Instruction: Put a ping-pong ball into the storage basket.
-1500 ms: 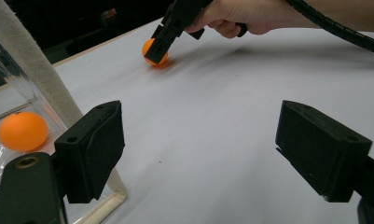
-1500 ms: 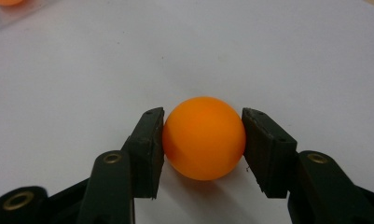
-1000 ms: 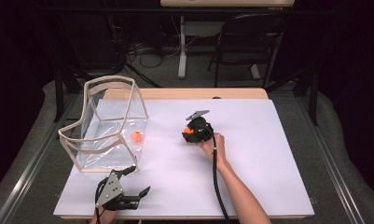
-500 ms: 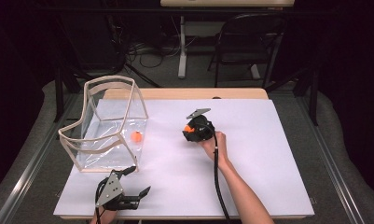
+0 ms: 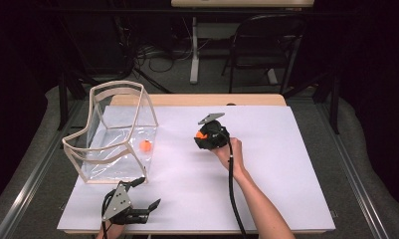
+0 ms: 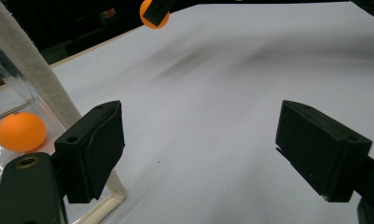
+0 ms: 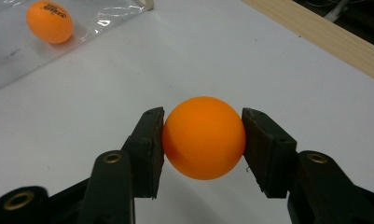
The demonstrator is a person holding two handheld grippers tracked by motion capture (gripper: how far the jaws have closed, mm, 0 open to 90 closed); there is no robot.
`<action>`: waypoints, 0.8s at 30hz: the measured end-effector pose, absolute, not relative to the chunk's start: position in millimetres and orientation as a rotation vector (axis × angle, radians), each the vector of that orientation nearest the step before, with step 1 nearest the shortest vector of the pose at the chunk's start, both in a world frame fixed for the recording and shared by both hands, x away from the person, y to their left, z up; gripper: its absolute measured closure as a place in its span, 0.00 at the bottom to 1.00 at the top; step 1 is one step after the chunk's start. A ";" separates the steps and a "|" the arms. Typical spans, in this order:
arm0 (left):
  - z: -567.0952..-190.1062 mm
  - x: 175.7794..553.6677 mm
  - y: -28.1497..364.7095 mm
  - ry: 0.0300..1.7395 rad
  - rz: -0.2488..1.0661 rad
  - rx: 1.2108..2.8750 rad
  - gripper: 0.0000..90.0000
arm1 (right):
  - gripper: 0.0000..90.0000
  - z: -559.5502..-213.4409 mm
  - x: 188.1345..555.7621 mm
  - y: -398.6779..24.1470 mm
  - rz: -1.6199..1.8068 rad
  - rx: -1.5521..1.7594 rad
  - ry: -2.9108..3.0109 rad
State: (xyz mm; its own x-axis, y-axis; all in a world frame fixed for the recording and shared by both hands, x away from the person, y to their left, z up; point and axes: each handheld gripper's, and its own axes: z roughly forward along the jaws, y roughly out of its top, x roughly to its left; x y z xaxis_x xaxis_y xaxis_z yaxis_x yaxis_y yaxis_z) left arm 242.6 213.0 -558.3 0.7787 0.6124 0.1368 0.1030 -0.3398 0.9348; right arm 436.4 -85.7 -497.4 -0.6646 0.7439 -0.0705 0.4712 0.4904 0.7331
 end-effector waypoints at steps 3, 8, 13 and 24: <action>-558.3 242.6 212.9 0.547 0.577 1.868 0.17 | 0.56 -493.8 435.1 -85.4 0.991 1.007 2.359; -558.4 242.6 212.6 0.546 0.577 1.870 0.17 | 0.56 -489.1 432.9 -85.6 0.997 0.993 2.358; -558.3 242.6 212.6 0.547 0.576 1.872 0.17 | 0.56 -483.8 432.0 -86.1 1.007 0.991 2.354; -558.5 242.8 212.3 0.545 0.575 1.873 0.17 | 0.56 -471.8 430.3 -83.8 1.014 0.965 2.350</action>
State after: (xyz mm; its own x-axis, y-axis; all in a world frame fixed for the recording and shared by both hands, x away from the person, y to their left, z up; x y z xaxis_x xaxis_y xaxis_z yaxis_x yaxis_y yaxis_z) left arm 242.8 212.3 -558.5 0.7805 0.6100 0.1369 0.1042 -0.3428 0.9336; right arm 430.3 -83.8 -471.8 -0.6797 0.7281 -0.0888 0.4350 0.4975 0.7505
